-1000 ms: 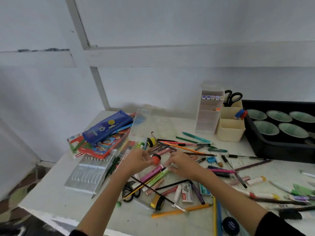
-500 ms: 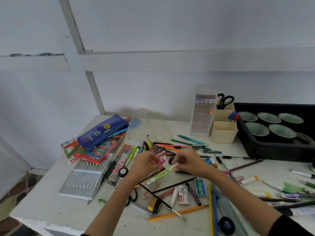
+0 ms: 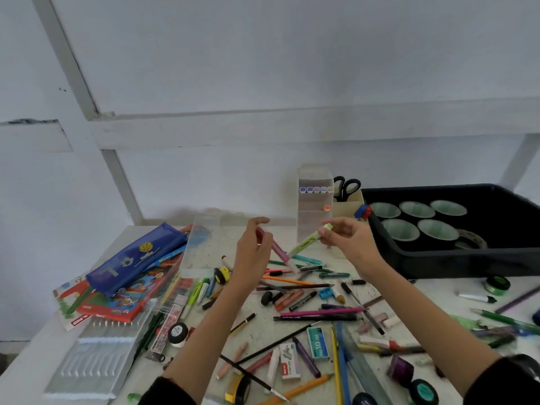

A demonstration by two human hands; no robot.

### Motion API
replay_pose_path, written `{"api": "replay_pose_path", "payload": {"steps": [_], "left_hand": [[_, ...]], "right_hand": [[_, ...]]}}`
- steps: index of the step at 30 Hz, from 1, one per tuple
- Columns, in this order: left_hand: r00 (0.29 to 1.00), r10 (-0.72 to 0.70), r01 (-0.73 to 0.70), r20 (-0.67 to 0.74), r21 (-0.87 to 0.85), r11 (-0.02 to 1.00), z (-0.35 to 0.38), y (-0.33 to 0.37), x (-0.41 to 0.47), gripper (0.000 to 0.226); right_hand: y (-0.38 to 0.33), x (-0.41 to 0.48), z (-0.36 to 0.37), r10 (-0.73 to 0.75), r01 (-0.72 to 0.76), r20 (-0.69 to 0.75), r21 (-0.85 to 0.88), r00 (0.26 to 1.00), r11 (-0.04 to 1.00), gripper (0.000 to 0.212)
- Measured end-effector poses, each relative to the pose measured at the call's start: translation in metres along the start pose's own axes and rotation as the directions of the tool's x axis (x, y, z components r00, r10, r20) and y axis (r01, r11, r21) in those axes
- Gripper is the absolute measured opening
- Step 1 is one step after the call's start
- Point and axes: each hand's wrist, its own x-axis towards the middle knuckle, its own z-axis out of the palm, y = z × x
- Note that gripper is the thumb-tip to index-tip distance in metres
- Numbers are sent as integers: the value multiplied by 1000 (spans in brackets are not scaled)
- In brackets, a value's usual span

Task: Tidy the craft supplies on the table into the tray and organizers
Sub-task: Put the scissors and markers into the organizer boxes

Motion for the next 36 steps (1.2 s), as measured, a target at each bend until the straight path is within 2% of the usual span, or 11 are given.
{"api": "replay_pose_path", "payload": {"steps": [4,8,11,14,20,23,26,28,32,36], "left_hand": [[997,32,-39,-71,-108,993,22,18,20,15],[993,105,-114,-57,-177,978,38,33,41,30],[974,191,-210,-121,-167,963,47,40,55,13],[946,282,-303,-157,-125,945,55,38,68,17],[918,389,-388,-81,23,921,71,29,79,10],[921,389,-389,4,70,919,77,19,85,10],[922,378,-387,89,129,913,81,10,89,11],[919,375,-390,123,147,909,83,7,92,13],[920,357,-379,160,140,915,85,3,97,20],[928,309,-336,210,107,936,87,0,98,22]], "right_hand": [[-13,14,-12,-143,138,-122,-46,982,989,20],[-26,28,-19,-367,319,-198,-234,909,918,20],[-28,35,-20,-470,399,-161,-339,868,852,17],[-19,46,-20,-534,453,-62,-454,843,767,17],[-2,69,-17,-469,444,143,-634,872,632,16],[5,78,-12,-374,445,270,-712,887,543,20],[5,83,-5,-246,350,254,-766,935,540,34],[8,89,-3,-231,339,254,-796,939,501,39],[15,96,-1,-225,339,275,-881,935,331,40],[18,99,4,-313,410,360,-906,879,107,19]]}}
